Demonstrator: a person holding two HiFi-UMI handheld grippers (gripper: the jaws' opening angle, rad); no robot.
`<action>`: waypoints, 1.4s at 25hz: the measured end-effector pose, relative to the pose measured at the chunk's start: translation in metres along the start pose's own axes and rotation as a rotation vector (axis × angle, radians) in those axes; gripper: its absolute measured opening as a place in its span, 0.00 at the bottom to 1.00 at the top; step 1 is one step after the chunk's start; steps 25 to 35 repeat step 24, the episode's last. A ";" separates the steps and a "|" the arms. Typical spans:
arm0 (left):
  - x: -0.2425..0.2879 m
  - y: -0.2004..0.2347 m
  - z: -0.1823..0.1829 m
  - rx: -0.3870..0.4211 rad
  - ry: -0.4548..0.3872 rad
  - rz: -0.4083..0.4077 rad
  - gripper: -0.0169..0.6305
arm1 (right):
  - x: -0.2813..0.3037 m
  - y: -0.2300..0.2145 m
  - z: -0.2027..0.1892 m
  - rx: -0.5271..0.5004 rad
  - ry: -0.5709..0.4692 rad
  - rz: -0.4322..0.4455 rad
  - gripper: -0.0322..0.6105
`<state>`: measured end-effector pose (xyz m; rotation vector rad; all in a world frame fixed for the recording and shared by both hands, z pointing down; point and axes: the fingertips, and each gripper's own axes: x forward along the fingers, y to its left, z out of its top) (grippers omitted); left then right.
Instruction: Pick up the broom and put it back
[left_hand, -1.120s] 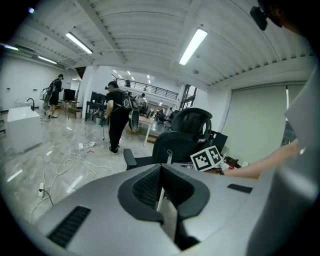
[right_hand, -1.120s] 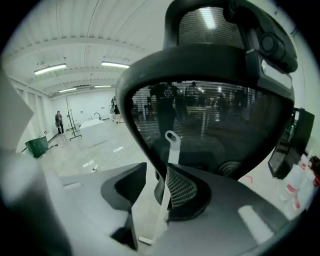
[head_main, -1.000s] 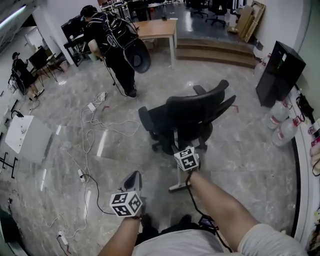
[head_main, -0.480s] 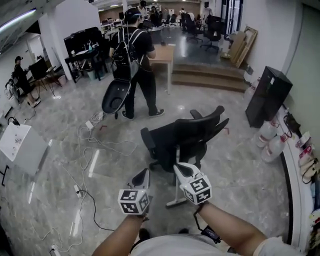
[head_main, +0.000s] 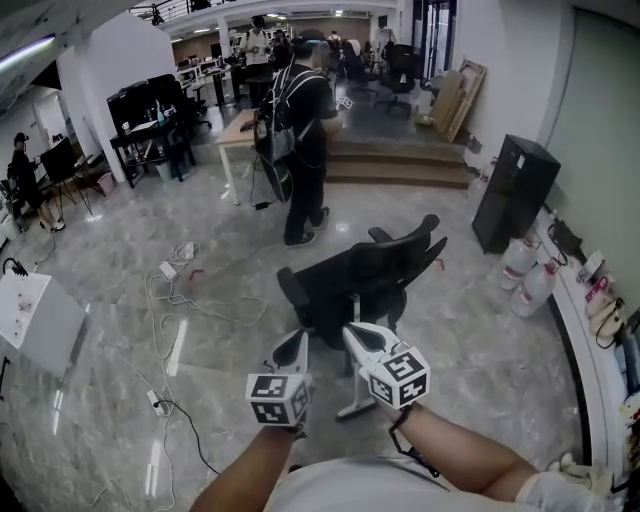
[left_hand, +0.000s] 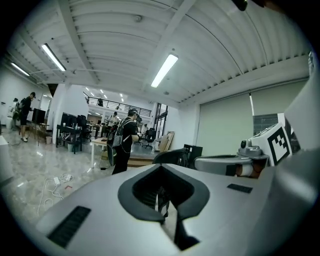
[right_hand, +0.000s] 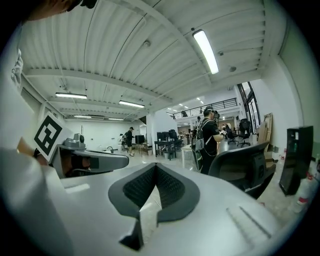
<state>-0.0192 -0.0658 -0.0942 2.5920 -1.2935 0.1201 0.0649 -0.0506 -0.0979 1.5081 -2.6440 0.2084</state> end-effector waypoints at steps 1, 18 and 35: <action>0.000 0.001 0.002 0.003 0.001 -0.005 0.03 | 0.001 0.001 0.002 0.002 -0.005 -0.004 0.05; 0.003 0.009 0.017 0.006 -0.042 0.021 0.03 | 0.012 0.008 0.008 -0.014 -0.010 0.011 0.05; 0.006 0.018 0.015 -0.002 -0.037 0.032 0.03 | 0.021 0.007 0.003 -0.001 0.010 0.021 0.05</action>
